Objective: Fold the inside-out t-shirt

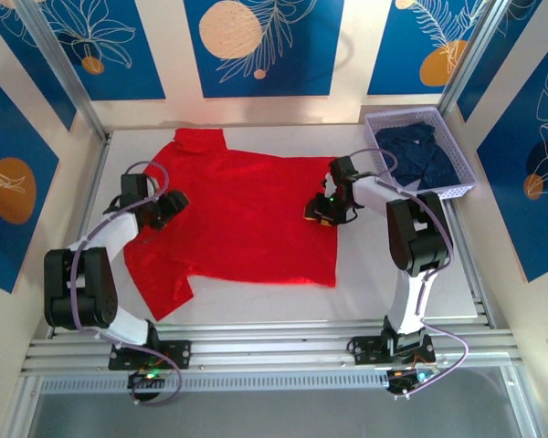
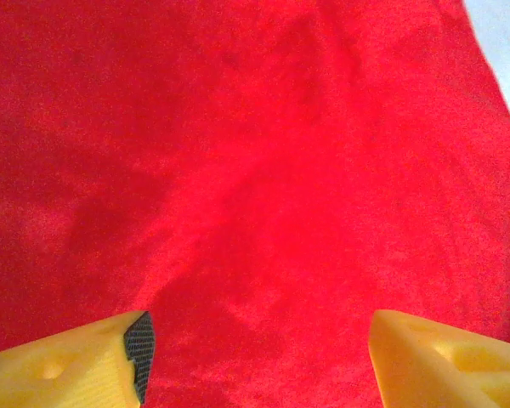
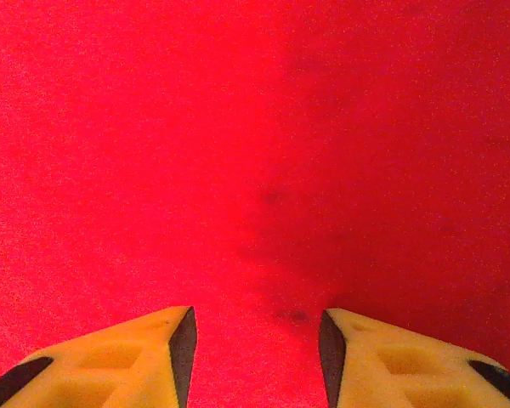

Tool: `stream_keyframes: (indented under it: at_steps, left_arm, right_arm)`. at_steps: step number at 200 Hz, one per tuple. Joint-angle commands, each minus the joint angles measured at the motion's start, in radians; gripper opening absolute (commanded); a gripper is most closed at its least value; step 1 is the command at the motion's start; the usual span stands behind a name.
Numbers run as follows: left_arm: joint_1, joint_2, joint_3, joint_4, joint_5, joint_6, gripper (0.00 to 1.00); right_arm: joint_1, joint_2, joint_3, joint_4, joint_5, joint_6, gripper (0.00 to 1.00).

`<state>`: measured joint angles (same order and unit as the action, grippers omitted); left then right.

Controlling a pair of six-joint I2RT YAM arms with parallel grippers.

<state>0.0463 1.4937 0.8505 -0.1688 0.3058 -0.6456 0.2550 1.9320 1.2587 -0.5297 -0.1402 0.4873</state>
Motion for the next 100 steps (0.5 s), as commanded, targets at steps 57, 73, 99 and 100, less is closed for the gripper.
stream_keyframes:
  at_steps: [57,73,99,100]
  left_arm:
    - [-0.096,-0.246,-0.139,-0.033,-0.025,0.045,0.69]
    - [-0.114,-0.300,-0.160,-0.071,-0.045,0.067,0.69]
    - [-0.131,-0.372,-0.183,-0.126,-0.093,0.102,0.69]
    - [-0.132,-0.374,-0.184,-0.128,-0.094,0.103,0.69]
  right_arm:
    - [-0.134,0.063,0.098,-0.145,0.194,-0.027,0.41]
    - [-0.163,0.091,0.144,-0.160,0.260,-0.046,0.41]
    - [-0.183,0.098,0.222,-0.184,0.310,-0.082,0.41]
    - [-0.183,0.097,0.225,-0.185,0.315,-0.084,0.41]
